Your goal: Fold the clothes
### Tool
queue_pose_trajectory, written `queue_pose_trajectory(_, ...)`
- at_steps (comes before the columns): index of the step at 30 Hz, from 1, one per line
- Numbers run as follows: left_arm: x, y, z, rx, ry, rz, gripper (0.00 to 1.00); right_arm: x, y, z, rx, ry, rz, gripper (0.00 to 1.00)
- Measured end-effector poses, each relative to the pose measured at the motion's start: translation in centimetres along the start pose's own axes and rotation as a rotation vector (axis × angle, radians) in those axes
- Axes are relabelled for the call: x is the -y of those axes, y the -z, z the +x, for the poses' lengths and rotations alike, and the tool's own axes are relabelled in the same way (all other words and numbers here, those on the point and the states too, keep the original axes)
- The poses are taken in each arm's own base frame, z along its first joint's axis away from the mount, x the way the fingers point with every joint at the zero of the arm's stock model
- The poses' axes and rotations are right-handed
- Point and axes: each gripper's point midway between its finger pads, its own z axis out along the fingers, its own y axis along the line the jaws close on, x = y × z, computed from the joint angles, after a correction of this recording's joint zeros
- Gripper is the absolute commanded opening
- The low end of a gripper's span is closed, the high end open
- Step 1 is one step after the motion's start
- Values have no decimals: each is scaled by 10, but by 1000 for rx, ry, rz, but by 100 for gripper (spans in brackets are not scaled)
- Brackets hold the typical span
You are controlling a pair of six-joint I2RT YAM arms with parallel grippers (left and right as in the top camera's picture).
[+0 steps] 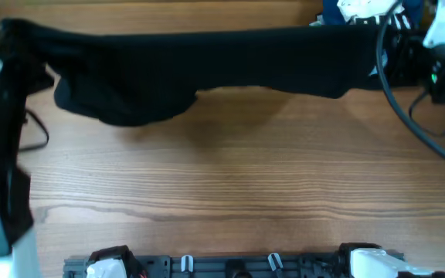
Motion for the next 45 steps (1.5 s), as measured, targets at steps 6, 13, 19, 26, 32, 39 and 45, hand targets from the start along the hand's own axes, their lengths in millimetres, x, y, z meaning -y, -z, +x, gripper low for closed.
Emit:
queue_pose_trajectory(6,3,59,-22,119,-6,5,4,-2,14,20,-56,-7,3,4)
queue_pose_trajectory(13,-2,80,-29,163,-23,-27,4,-8,43,23,-13,9,0,4)
queue_pose_trajectory(19,-16,42,-16,84,-47,-102,4,-4,26,26,-61,7,2,4)
queue_pose_trajectory(26,-34,-53,35,-139,-60,-167,4,18,-84,47,-299,-31,1,4)
queue_pose_trajectory(32,-43,-149,101,-323,-60,-155,4,33,-195,57,-356,-30,-36,4)
queue_pose_trajectory(39,-37,-252,160,-335,-67,-88,4,42,-291,44,-226,9,-59,4)
queue_pose_trajectory(45,-12,-296,173,-243,-81,-11,4,47,-322,33,-140,21,-62,4)
